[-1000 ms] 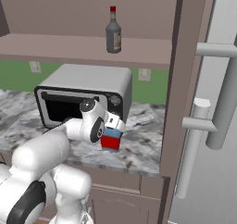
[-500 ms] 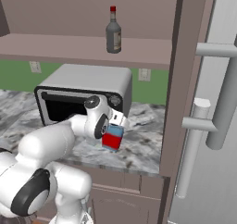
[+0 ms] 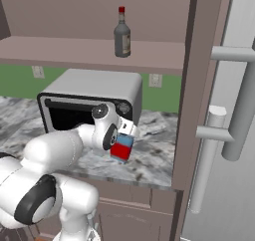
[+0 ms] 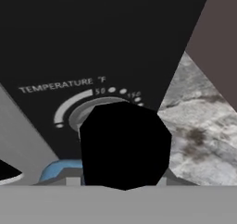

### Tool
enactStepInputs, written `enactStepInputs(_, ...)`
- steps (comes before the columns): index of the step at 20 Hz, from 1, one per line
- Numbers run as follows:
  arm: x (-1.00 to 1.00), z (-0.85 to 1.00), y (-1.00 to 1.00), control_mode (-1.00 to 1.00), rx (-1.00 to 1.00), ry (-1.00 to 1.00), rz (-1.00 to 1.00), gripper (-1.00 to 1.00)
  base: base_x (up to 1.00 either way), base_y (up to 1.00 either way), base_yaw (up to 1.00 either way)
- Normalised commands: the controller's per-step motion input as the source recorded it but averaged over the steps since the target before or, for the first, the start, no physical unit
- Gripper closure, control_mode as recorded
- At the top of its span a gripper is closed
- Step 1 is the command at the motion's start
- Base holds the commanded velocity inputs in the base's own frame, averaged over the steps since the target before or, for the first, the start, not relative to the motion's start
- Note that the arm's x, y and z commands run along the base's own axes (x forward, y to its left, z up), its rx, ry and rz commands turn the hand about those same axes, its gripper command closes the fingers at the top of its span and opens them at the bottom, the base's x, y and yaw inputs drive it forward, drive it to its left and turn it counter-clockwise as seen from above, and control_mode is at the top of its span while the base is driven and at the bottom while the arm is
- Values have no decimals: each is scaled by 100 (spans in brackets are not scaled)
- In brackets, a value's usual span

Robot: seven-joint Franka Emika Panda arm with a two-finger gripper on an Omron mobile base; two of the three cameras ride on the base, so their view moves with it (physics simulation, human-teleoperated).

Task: Sort all alcoholic drinks to one cabinet, and non-alcoholic drinks to the other.

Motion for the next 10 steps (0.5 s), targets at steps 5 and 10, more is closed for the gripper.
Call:
enactStepInputs(5, -2, 19, 0, -100, 0, -6, 0, 100, 0, 0, 0)
enactStepInputs(10, -41, 97, 0, -100, 0, 0, 0, 100, 0, 0, 0)
